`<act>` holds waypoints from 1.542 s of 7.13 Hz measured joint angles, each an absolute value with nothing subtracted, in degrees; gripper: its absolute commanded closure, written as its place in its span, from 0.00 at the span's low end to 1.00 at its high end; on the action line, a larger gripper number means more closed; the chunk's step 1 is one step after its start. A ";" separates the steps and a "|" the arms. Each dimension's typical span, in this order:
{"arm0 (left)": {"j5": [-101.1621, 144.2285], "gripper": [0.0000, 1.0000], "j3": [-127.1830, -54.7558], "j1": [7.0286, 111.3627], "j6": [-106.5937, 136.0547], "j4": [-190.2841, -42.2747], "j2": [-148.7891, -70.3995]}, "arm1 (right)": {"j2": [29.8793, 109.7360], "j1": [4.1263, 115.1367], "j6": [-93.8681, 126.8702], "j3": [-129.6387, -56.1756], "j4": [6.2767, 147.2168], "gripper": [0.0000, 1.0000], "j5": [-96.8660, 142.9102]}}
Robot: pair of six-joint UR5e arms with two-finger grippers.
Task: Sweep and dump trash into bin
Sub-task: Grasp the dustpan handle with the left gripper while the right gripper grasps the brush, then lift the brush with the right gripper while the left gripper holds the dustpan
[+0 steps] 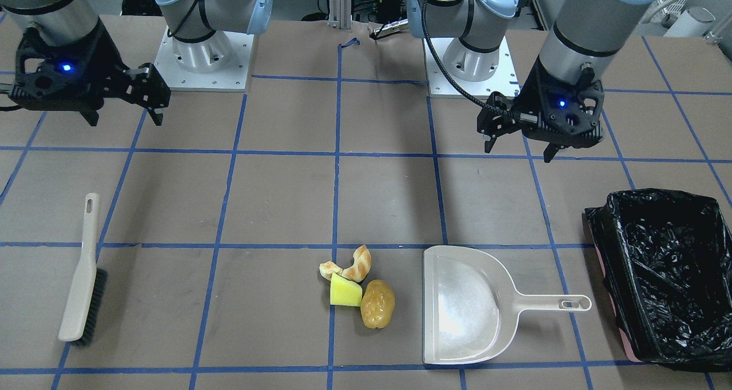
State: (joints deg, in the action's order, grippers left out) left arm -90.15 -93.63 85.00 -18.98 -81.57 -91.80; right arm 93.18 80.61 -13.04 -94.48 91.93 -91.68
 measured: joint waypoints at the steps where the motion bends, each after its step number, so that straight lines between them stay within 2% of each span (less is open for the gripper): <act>1: -90.20 0.00 -93.54 84.16 -26.79 -79.89 -93.59 | 92.93 76.77 -18.74 -94.62 92.46 0.00 -91.69; 3: -90.29 0.00 -93.52 82.24 -47.21 -78.35 -96.33 | 89.93 69.89 -27.52 -94.79 93.33 0.00 -91.68; 6: -90.18 0.00 -92.91 79.51 -77.23 -75.16 -101.36 | 82.35 66.63 -31.61 -95.00 98.04 0.00 -92.67; 8: -90.31 0.01 -91.69 78.89 -88.21 -71.95 -105.32 | 78.73 66.48 -31.78 -97.44 103.40 0.00 -92.90; 9: -90.38 0.05 -90.50 78.56 -92.25 -70.74 -107.74 | 77.57 66.46 -31.71 -99.69 106.73 0.00 -92.93; 11: -91.45 0.05 -87.35 78.20 -99.20 -67.93 -112.56 | 75.33 66.45 -31.50 -102.42 110.38 0.00 -93.20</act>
